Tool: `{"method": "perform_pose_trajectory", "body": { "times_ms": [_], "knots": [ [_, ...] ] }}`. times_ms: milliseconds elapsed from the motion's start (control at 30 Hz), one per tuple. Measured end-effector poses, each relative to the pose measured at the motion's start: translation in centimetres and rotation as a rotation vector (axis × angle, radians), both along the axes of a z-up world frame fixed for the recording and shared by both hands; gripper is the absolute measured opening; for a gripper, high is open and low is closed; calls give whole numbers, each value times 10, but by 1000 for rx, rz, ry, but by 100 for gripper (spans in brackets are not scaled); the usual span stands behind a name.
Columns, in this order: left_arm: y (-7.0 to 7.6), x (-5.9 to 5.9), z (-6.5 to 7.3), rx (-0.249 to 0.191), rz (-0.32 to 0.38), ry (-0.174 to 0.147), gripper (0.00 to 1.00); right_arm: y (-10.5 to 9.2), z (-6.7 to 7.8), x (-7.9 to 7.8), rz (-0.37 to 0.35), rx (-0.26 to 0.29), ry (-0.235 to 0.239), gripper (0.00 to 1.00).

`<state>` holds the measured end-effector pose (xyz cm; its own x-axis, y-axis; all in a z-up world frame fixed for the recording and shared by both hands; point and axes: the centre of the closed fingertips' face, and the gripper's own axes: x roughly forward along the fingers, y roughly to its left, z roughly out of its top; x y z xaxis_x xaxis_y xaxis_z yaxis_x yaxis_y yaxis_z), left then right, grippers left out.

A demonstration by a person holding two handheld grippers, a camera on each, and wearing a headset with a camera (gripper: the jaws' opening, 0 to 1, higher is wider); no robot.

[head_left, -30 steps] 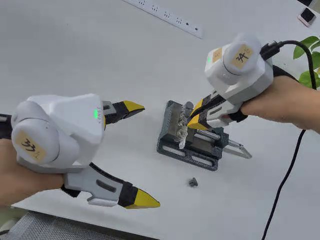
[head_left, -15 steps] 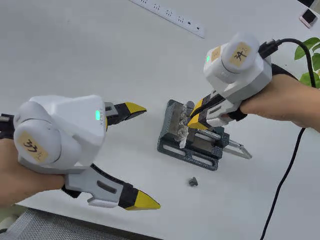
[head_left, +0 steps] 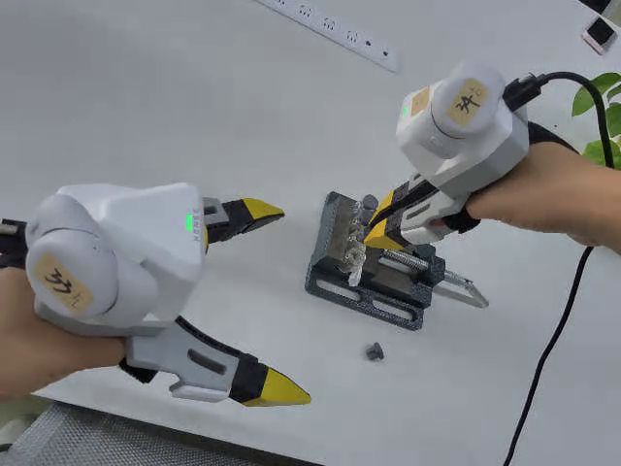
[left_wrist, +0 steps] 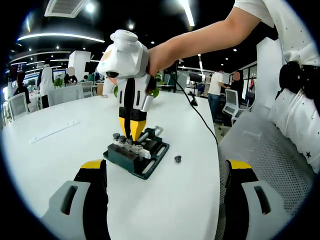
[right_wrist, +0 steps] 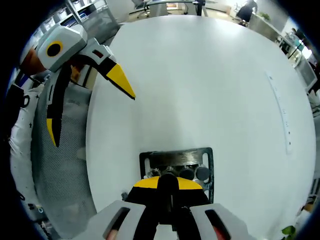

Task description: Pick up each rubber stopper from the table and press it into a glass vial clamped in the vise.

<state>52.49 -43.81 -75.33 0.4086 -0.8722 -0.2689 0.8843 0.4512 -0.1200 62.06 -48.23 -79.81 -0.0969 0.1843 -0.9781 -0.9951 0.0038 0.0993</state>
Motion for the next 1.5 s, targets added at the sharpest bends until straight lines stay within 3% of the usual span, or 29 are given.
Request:
{"method": "perform_pose_trajectory", "body": {
  "times_ms": [433, 733, 1500],
  "knots": [
    [0, -1, -1, 0, -2, 7, 96, 1, -2, 1, -4, -13, -4, 5],
    [2, -1, -1, -5, 4, 10, 95, 2, -2, 1, 25, -58, -35, 4],
    [-3, 4, 6, -10, -2, 3, 92, 2, -3, 1, -11, -67, -26, 4]
  ]
}}
